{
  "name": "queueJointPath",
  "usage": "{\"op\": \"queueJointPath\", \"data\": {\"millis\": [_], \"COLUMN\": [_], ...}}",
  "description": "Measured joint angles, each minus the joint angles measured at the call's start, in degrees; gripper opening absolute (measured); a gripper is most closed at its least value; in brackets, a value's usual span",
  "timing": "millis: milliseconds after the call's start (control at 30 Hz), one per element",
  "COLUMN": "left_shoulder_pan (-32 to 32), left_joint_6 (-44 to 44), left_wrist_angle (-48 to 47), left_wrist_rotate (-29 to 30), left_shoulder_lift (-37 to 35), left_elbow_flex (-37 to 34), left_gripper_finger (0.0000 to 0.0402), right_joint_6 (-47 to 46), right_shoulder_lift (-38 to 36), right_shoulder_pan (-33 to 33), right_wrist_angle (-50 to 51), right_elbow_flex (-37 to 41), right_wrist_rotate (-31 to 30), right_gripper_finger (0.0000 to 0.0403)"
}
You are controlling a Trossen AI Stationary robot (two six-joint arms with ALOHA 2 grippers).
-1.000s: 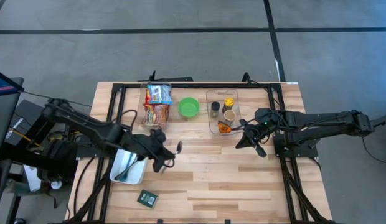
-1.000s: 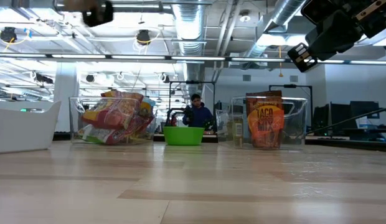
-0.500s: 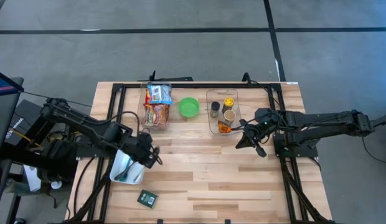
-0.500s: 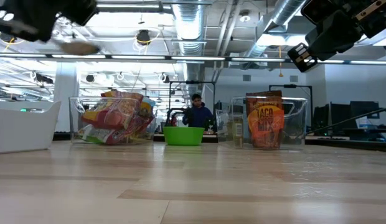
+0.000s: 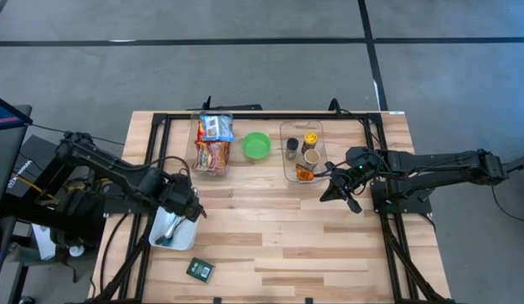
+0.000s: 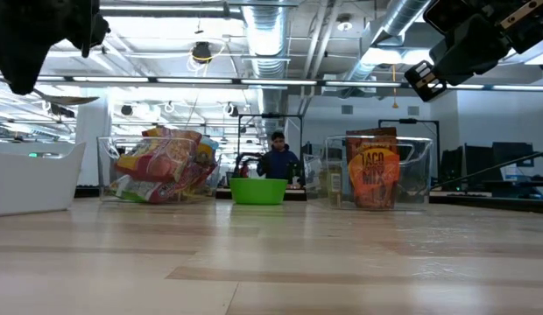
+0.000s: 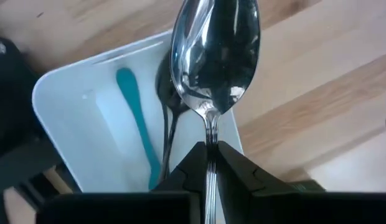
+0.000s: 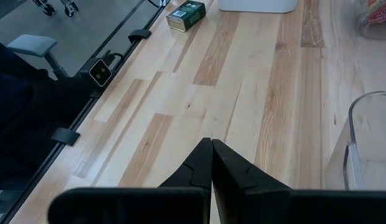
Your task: Pick & Place Food Item
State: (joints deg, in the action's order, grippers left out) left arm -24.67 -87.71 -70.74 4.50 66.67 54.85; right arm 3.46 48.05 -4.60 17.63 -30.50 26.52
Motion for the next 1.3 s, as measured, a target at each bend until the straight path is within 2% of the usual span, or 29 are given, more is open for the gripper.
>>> {"op": "queueJointPath", "data": {"millis": [367,767,967,1300], "left_shoulder_pan": [-5.98,-7.17,-7.17,-7.15], "left_joint_6": [0.04,0.91,1.89,1.94], "left_wrist_angle": [4.11,12.25,15.61,17.56], "left_wrist_rotate": [1.12,1.80,2.00,1.53], "left_shoulder_lift": [0.02,0.04,0.02,0.03], "left_elbow_flex": [-9.05,-16.46,-18.61,-19.08], "left_gripper_finger": [0.0015,0.0018,0.0013,0.0036], "right_joint_6": [-0.01,-0.18,-0.02,0.00], "right_shoulder_lift": [0.00,0.00,0.00,0.00], "right_shoulder_pan": [0.02,0.00,0.00,-0.02], "right_wrist_angle": [0.42,0.42,0.42,0.39], "right_elbow_flex": [0.00,0.00,0.00,0.00], "right_wrist_rotate": [0.01,0.00,0.01,0.00], "right_gripper_finger": [0.0000,0.0000,0.0000,0.0000]}}
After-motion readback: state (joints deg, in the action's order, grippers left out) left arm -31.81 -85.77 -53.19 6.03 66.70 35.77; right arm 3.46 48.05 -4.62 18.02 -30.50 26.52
